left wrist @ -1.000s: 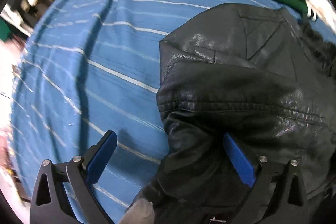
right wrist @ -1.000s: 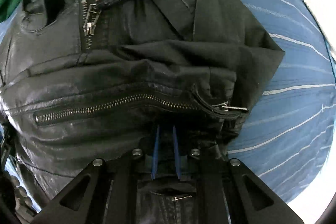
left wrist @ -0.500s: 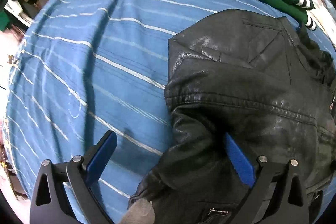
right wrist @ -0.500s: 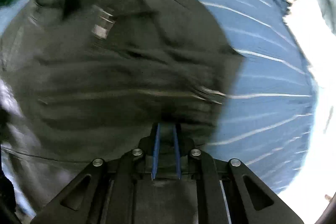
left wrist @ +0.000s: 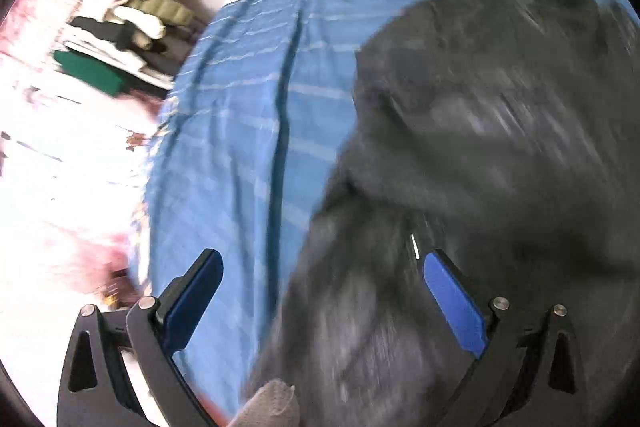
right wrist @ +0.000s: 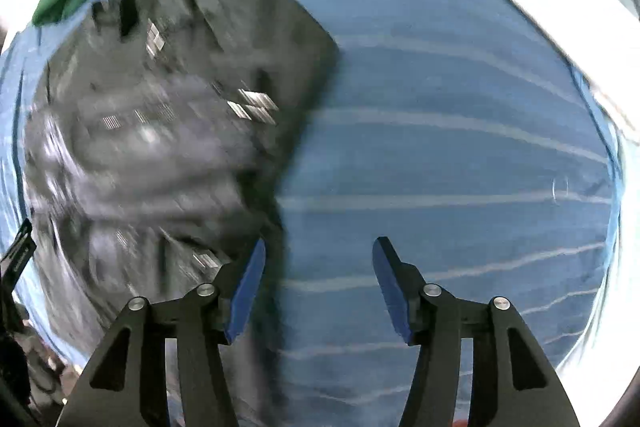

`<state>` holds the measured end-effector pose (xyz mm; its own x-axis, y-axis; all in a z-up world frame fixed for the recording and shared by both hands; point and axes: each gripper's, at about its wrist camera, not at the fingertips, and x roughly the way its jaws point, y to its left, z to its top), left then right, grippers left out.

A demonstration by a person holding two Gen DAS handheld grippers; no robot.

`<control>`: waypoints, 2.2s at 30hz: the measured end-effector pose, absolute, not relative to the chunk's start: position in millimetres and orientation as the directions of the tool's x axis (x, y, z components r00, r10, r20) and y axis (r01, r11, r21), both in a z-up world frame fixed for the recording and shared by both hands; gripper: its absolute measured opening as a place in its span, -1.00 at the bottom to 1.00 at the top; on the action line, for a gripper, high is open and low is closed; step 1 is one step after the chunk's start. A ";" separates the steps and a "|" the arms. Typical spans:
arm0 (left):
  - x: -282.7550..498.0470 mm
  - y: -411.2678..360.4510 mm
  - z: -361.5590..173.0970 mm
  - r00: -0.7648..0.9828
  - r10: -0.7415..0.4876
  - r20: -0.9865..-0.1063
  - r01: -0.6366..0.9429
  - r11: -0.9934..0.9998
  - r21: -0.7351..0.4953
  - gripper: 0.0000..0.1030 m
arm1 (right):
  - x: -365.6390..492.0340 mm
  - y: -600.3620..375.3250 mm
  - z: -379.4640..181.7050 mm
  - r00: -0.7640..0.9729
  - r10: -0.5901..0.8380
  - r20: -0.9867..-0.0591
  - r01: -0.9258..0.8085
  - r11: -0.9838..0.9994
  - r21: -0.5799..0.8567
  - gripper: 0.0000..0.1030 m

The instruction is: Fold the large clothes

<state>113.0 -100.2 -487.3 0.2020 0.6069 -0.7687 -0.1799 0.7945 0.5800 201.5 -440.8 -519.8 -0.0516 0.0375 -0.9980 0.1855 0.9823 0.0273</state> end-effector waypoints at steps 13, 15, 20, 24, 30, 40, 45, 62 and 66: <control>-38.9 -309.7 -506.7 0.213 0.709 -0.672 0.102 0.668 0.737 1.00 | 81.0 -570.2 -560.1 -0.216 0.008 -0.976 0.160 0.987 -0.028 0.13; -48.4 -338.1 -508.9 0.239 0.698 -0.675 0.127 0.666 0.735 1.00 | 66.9 -592.9 -564.2 -0.238 -0.002 -0.971 0.183 0.982 -0.047 0.13; -43.2 -367.3 -542.4 0.218 0.731 -0.647 0.144 0.632 0.762 1.00 | 63.3 -607.8 -567.2 -0.245 -0.041 -0.969 0.175 0.981 -0.086 0.13; -20.5 -358.4 -575.8 0.150 0.786 -0.600 0.089 0.594 0.800 1.00 | 100.9 -607.3 -565.9 -0.225 -0.042 -0.973 0.165 0.983 -0.080 0.13; 15.1 -312.4 -563.0 0.086 0.655 -0.751 -0.098 0.755 0.648 -0.55 | 134.2 -572.7 -576.0 -0.139 0.092 -0.986 0.137 0.988 0.073 0.18; 30.1 -246.2 -492.9 0.176 0.487 -0.855 -0.218 0.867 0.449 -0.82 | 239.4 -501.3 -617.3 0.068 0.771 -0.633 0.261 0.599 0.757 0.63; 34.6 -234.3 -481.9 0.201 0.436 -0.877 -0.220 0.893 0.393 -0.83 | 275.9 -484.3 -641.8 0.116 0.847 -0.519 0.383 0.444 0.810 -0.47; 59.0 -49.3 -432.9 0.226 0.144 -0.963 -0.341 0.938 0.061 -0.82 | 336.9 -233.7 -408.3 0.131 0.634 -0.762 0.091 0.758 0.646 -0.56; 69.2 8.1 -460.0 0.194 0.086 -0.977 -0.405 0.914 0.000 -0.82 | 356.5 -157.9 -419.2 0.073 0.562 -0.824 0.059 0.822 0.566 -0.57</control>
<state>69.2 8.1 -460.0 0.1939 0.0856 -0.9773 -0.4048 0.9144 -0.0002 356.5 -157.9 -419.2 0.0731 0.5622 -0.8237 0.0591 0.8220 0.5663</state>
